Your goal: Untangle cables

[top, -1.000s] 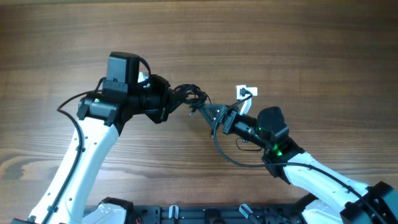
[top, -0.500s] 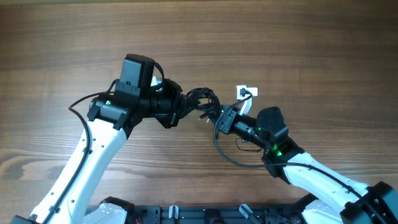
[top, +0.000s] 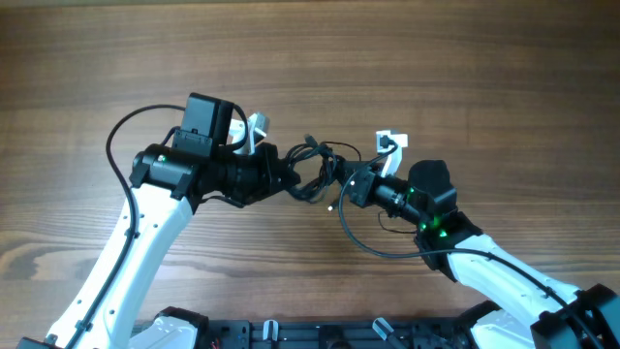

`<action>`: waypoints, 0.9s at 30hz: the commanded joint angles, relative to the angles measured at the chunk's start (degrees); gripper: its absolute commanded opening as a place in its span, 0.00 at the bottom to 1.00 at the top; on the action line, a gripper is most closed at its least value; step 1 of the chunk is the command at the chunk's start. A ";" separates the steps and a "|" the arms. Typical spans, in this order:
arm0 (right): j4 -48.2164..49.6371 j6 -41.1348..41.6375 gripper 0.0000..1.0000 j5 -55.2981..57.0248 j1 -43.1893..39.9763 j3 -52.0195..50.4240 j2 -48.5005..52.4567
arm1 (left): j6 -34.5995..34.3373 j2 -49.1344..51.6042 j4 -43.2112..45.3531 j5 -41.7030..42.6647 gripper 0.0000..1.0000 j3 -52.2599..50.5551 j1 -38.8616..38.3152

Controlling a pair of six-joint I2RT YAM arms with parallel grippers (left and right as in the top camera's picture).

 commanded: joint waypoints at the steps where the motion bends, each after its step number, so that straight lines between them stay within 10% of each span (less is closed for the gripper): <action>1: 1.77 0.20 0.06 2.40 -3.52 0.02 0.72 | 10.88 -0.63 -2.36 -10.62 0.04 0.63 0.46; 18: 4.44 1.84 0.43 -12.44 -4.52 0.02 0.72 | 10.71 -0.63 11.80 -17.31 0.04 0.63 -2.82; 27: 4.33 5.73 0.43 -14.34 -4.50 0.02 0.72 | 26.75 -0.63 15.37 -13.84 0.04 0.63 -13.18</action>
